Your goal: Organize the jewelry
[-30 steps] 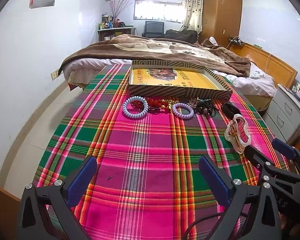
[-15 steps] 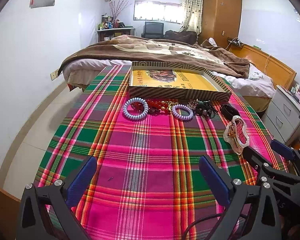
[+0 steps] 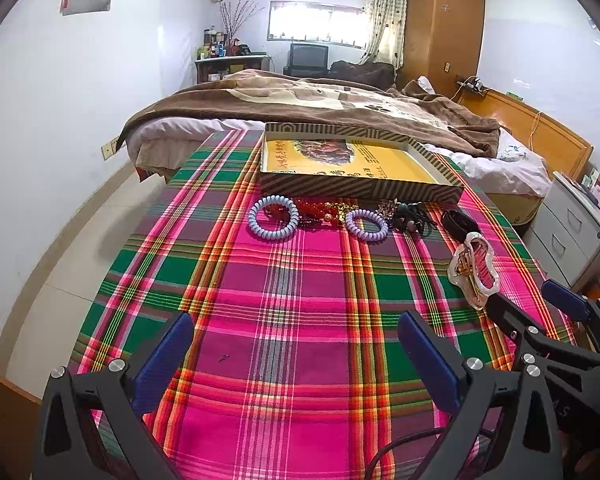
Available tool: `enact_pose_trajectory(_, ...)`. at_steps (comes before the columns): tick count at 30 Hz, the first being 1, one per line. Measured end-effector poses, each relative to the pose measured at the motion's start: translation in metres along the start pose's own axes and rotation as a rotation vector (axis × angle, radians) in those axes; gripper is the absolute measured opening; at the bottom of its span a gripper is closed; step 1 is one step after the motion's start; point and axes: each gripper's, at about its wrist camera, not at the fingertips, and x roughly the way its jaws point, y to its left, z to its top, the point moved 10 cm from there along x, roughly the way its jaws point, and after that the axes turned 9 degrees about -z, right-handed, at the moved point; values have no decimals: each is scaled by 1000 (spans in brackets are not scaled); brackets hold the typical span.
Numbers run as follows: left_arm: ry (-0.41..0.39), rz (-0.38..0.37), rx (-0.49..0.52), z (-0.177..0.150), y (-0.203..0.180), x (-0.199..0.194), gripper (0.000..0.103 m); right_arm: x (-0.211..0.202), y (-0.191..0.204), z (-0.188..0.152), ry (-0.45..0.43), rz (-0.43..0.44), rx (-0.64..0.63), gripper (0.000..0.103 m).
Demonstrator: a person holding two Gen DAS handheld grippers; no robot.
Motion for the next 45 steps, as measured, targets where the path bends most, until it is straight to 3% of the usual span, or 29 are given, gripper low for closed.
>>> enact_pose_trajectory(27, 19, -31, -16, 6, 13, 15, 103, 15, -10, 3, 6, 22, 12, 82)
enact_pose_trajectory(37, 12, -103, -118, 16, 54, 30, 103, 56, -60, 6, 65, -6, 134, 82)
enact_pose_trajectory(45, 38, -79, -117, 20, 65, 47, 103, 86, -46, 12, 130, 59, 131, 81)
